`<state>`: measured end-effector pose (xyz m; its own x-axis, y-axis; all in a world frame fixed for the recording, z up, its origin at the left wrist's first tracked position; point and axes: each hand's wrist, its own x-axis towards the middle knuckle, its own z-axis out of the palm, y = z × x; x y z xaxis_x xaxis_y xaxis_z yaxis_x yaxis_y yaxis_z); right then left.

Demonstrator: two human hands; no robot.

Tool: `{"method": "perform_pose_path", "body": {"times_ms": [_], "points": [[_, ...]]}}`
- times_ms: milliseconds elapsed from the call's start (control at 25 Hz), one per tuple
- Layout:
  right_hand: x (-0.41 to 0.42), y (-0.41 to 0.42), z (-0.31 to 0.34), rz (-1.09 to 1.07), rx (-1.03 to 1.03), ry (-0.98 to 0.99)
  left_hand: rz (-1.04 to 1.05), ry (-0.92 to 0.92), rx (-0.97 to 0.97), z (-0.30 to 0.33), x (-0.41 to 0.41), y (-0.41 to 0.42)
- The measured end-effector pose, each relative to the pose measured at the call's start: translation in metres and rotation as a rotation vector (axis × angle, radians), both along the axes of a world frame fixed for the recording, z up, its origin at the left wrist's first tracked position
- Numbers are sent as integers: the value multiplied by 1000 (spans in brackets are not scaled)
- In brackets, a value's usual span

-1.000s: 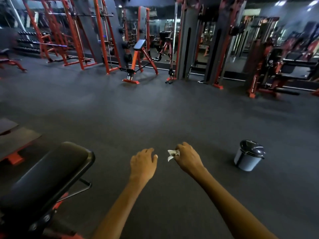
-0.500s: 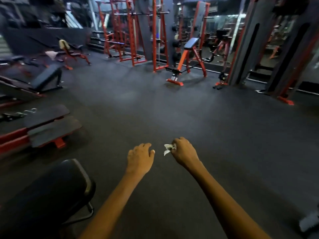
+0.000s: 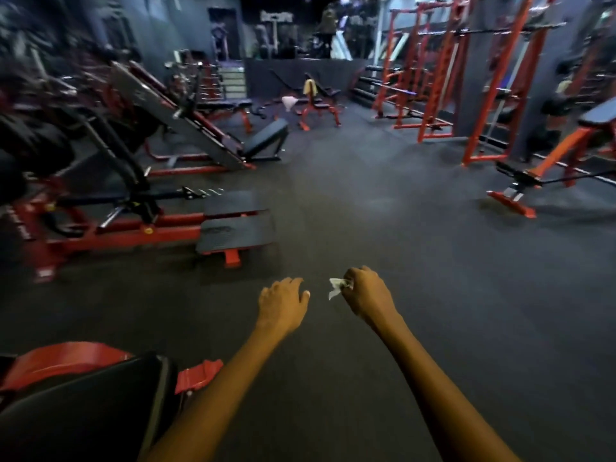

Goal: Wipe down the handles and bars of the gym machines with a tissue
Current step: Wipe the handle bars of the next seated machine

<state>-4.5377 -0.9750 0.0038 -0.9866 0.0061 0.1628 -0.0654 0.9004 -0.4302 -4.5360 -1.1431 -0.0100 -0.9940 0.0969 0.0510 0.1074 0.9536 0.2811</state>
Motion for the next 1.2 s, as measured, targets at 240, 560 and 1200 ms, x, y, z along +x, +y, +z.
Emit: {"method": "perform_pose_path", "body": {"times_ms": [240, 560, 1200], "points": [[-178, -33, 2, 190, -21, -9, 219, 11, 75, -13, -157, -31], [-396, -112, 0, 436, -74, -16, 419, 13, 48, -6, -340, -98], [-752, -458, -21, 1175, 7, -150, 1121, 28, -1, -10, -602, -349]]}}
